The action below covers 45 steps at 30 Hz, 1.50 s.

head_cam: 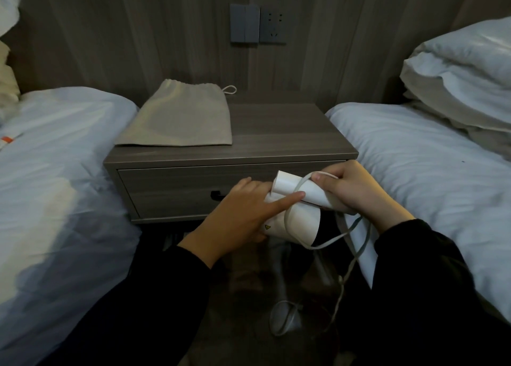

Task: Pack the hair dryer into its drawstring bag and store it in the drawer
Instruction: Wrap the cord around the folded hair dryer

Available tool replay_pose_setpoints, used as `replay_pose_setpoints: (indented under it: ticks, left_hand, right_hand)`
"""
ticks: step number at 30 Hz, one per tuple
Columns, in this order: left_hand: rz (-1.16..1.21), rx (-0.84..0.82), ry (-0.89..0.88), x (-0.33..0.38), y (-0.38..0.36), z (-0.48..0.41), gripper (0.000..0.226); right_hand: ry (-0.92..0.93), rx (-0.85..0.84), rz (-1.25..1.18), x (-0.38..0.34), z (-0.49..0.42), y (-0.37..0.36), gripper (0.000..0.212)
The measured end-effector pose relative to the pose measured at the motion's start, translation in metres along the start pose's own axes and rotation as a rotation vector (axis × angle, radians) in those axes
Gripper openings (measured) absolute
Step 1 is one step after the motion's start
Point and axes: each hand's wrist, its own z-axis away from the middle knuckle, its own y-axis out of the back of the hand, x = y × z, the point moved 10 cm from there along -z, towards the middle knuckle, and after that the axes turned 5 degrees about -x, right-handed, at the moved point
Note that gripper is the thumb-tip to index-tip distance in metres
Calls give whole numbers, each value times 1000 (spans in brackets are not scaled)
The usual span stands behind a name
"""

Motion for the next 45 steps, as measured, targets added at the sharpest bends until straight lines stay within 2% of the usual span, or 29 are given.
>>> replay_pose_setpoints:
  ticks: [4, 8, 14, 20, 24, 29, 32, 35, 37, 41, 45]
  left_hand:
    - [12, -92, 8, -5, -14, 2, 107]
    - [85, -144, 52, -8, -23, 5, 113]
    - [257, -252, 87, -13, -24, 7, 96]
    - [210, -175, 69, -23, -14, 11, 97]
    - [222, -182, 109, -29, -18, 13, 100]
    - [269, -166, 147, -36, -18, 16, 97]
    - [342, -165, 182, -39, -17, 17, 96]
    - [443, -150, 218, -39, -16, 17, 94]
    - [529, -124, 269, -40, -14, 18, 96]
    - [730, -94, 423, -49, -13, 21, 107]
    - [921, -28, 527, -55, -10, 19, 113]
  right_hand:
    - [1, -17, 6, -4, 0, -4, 35]
    - [-9, -8, 88, -4, -2, -11, 39]
    - [9, 19, 82, -4, -3, -12, 36]
    - [97, -93, 47, -11, -4, -14, 19]
    - [14, 110, -16, 9, -7, 10, 14]
    - [-7, 157, -245, 32, -12, 26, 23]
    - [-29, 63, -487, 46, -19, 20, 23]
    - [-101, -39, -796, 62, -23, -3, 38]
    - [-158, -87, -959, 70, -23, -19, 33]
    - [-179, -119, -1036, 68, -23, -38, 18]
    - [-168, -67, -1007, 61, -24, -48, 24]
